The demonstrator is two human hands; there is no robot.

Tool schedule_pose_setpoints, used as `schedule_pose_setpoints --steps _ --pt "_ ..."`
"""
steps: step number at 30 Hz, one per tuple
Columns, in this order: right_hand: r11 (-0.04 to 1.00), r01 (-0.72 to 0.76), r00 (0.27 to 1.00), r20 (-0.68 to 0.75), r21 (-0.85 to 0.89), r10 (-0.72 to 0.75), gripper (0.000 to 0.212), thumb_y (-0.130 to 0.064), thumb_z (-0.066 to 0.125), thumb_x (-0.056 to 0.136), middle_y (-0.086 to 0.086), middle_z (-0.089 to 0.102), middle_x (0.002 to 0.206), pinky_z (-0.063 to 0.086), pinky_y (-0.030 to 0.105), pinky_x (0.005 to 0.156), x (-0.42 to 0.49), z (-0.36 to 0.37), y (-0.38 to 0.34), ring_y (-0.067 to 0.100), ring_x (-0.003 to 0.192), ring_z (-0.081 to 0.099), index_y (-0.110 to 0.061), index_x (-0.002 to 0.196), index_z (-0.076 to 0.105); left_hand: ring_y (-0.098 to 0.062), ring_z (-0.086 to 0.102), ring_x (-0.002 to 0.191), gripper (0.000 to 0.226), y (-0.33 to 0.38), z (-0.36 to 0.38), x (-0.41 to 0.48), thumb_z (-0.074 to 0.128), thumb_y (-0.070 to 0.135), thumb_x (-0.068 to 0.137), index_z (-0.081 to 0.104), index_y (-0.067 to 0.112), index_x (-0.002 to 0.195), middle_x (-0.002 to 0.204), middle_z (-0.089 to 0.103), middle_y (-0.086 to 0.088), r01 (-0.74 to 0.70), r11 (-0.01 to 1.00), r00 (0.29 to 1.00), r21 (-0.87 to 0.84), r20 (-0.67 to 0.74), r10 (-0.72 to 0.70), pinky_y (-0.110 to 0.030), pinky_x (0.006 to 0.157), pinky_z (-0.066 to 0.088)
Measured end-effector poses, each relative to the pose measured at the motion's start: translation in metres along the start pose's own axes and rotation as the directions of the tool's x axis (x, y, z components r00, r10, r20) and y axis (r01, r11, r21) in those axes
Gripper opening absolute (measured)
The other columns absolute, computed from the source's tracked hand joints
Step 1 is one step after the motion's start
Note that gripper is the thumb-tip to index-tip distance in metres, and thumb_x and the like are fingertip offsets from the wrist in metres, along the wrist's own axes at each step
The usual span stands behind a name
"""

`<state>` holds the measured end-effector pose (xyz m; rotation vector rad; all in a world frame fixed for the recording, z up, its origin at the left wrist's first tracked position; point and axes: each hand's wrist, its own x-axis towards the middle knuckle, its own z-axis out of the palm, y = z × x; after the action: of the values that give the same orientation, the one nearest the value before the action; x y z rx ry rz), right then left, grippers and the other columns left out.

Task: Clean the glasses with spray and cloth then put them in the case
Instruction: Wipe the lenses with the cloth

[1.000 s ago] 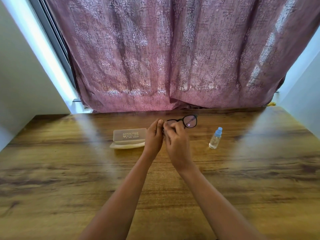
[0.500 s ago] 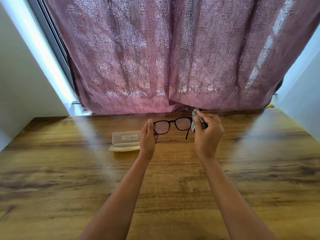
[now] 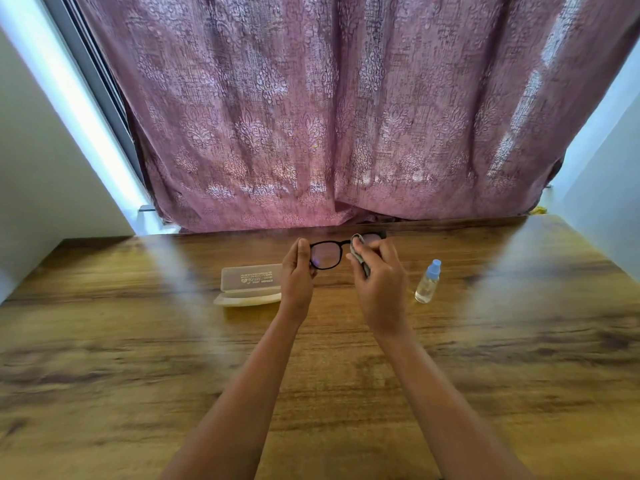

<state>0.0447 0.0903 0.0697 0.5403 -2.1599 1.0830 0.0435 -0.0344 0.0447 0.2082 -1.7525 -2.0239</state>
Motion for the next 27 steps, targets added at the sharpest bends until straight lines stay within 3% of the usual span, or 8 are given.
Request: schedule_pose_setpoints --steps 3,7,13,15,19,22,24,27 --pt "0.999 -0.045 0.998 -0.051 -0.012 0.044 0.024 0.003 0.067 0.078 0.004 0.054 0.082 0.035 -0.001 0.074 0.003 -0.004 0.01 0.008 0.073 0.048 0.003 0.102 0.066 0.001 0.035 0.047 0.035 0.002 -0.002 0.001 0.033 0.025 0.1 0.043 0.019 0.067 0.063 0.038 0.001 -0.005 1.0 1.0 -0.002 0.018 0.005 -0.013 0.048 0.029" --pt "0.983 -0.181 0.977 -0.11 0.01 0.181 0.025 0.003 0.066 0.078 0.005 0.057 0.087 0.034 -0.004 0.076 0.01 -0.011 0.019 0.011 0.077 0.05 0.004 0.104 0.065 0.001 0.034 0.047 0.035 0.003 -0.003 0.0 0.033 0.023 0.1 0.043 0.018 0.067 0.063 0.038 0.001 -0.009 1.0 0.999 -0.017 0.035 0.01 -0.014 0.047 0.029" --pt "1.0 0.008 1.0 0.003 0.021 -0.009 0.026 0.002 0.064 0.081 0.008 0.057 0.083 0.04 0.006 0.076 -0.003 0.001 0.002 0.01 0.074 0.051 0.004 0.106 0.064 0.001 0.035 0.047 0.036 0.003 0.0 -0.002 0.032 0.024 0.1 0.045 0.018 0.067 0.061 0.039 0.004 -0.014 1.0 0.999 -0.005 0.05 0.014 -0.015 0.048 0.03" --pt "1.0 -0.013 1.0 -0.015 0.001 0.013 0.026 0.003 0.065 0.079 0.007 0.057 0.083 0.04 0.002 0.076 0.001 -0.003 0.01 0.008 0.075 0.048 0.004 0.106 0.064 0.001 0.034 0.046 0.036 0.004 -0.001 -0.002 0.032 0.023 0.1 0.044 0.017 0.067 0.061 0.04 0.003 -0.006 1.0 0.999 -0.02 0.045 0.007 -0.014 0.047 0.029" --pt "0.985 -0.174 0.979 -0.108 -0.001 0.173 0.025 0.001 0.066 0.079 0.012 0.06 0.085 0.042 0.012 0.072 0.01 -0.012 0.022 0.009 0.075 0.049 0.004 0.104 0.064 0.001 0.035 0.044 0.036 0.006 0.0 -0.003 0.031 0.023 0.1 0.043 0.016 0.067 0.062 0.041 0.002 0.006 0.999 0.999 -0.037 0.046 -0.004 -0.01 0.046 0.03" --pt "0.998 -0.068 0.996 -0.066 -0.006 0.068 0.024 0.003 0.066 0.079 0.011 0.059 0.083 0.038 0.005 0.075 0.002 -0.003 0.01 0.011 0.073 0.052 0.006 0.103 0.064 0.002 0.035 0.045 0.035 0.006 0.003 -0.004 0.031 0.023 0.1 0.043 0.016 0.068 0.062 0.04 0.003 0.01 1.0 0.999 -0.026 0.054 -0.009 -0.011 0.047 0.031" --pt "1.0 0.003 1.0 0.004 0.008 -0.003 0.025 0.001 0.065 0.081 0.009 0.059 0.086 0.043 0.009 0.075 -0.003 0.002 0.004 0.01 0.077 0.054 0.004 0.106 0.064 0.002 0.035 0.046 0.035 0.006 0.004 -0.005 0.032 0.024 0.1 0.043 0.017 0.068 0.062 0.04 0.003 0.02 1.0 0.999 -0.012 0.04 -0.02 -0.014 0.05 0.032" --pt "0.999 -0.034 0.999 -0.006 0.003 0.034 0.026 0.001 0.066 0.08 0.009 0.06 0.087 0.044 0.01 0.072 0.003 -0.003 0.012 0.009 0.079 0.053 0.003 0.106 0.065 0.001 0.033 0.046 0.036 0.008 0.001 -0.004 0.032 0.023 0.1 0.043 0.015 0.067 0.062 0.038 0.0 0.016 0.999 0.999 -0.041 0.037 -0.015 -0.014 0.048 0.03"
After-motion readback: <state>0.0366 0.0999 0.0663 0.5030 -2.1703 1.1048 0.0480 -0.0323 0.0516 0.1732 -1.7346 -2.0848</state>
